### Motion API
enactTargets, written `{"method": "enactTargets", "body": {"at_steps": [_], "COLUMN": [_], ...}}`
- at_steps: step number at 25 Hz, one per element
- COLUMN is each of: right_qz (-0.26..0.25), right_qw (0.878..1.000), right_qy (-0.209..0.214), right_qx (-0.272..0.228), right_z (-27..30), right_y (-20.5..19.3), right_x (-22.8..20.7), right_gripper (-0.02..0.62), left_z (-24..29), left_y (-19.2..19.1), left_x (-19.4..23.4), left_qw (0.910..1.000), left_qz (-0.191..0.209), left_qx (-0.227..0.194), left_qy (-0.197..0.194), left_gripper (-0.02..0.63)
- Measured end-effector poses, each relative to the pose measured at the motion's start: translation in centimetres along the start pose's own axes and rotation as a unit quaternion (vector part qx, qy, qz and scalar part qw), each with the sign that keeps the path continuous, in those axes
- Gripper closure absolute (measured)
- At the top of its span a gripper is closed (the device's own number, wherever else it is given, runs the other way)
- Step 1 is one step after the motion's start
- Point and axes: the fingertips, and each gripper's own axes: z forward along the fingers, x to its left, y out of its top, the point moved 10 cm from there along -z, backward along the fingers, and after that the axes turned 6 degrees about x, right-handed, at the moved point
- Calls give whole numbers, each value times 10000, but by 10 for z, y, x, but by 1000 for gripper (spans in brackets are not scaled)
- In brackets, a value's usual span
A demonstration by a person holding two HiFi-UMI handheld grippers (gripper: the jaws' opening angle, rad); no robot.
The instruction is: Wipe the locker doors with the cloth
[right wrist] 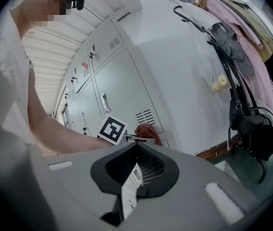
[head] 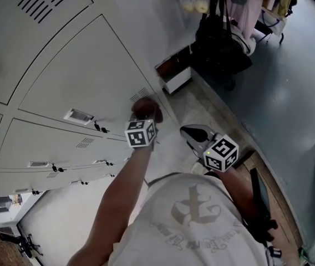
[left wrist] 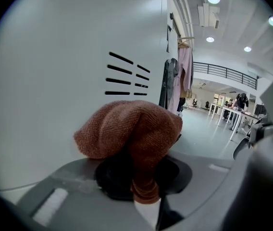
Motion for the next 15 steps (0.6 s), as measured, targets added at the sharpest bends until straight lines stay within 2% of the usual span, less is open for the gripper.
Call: {"method": "enactTargets", "body": {"at_steps": [9, 12, 15], "right_qz": [20, 9, -1], "right_qw": [10000, 10000, 10000], "right_qy": [17, 15, 7], "right_qx": [-58, -61, -96], "right_z": [-23, -28, -34], "right_y": [1, 1, 3], "right_x": [-20, -24, -26], "right_gripper": [588, 588, 588], "left_z": [28, 38, 44], "left_y": [18, 25, 32], "left_x": [-23, -30, -39], "left_qw": [9998, 9994, 9990], "left_qz": [-9, 81, 238], "left_qx": [29, 116, 321], "left_qy": [-202, -303, -203], "left_gripper": [525, 525, 525]}}
